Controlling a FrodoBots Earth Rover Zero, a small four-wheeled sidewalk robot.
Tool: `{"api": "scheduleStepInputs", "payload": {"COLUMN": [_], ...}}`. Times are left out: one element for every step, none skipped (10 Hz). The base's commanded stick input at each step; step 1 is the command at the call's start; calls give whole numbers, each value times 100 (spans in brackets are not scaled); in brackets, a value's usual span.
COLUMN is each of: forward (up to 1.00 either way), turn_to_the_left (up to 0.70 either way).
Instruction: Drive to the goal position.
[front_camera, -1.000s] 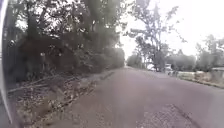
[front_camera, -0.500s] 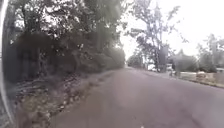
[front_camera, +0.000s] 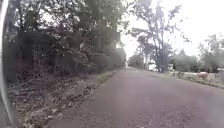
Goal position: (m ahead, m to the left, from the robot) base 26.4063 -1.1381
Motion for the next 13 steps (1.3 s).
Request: {"api": "scheduleStepInputs", "payload": {"forward": [70, 70, 70, 70, 70, 70, 70, 70, 70, 70, 70, 70, 70], "turn_to_the_left": [-33, -22, -6, 1, 1, 1, 1, 1, 1, 1, 1, 1, 1]}}
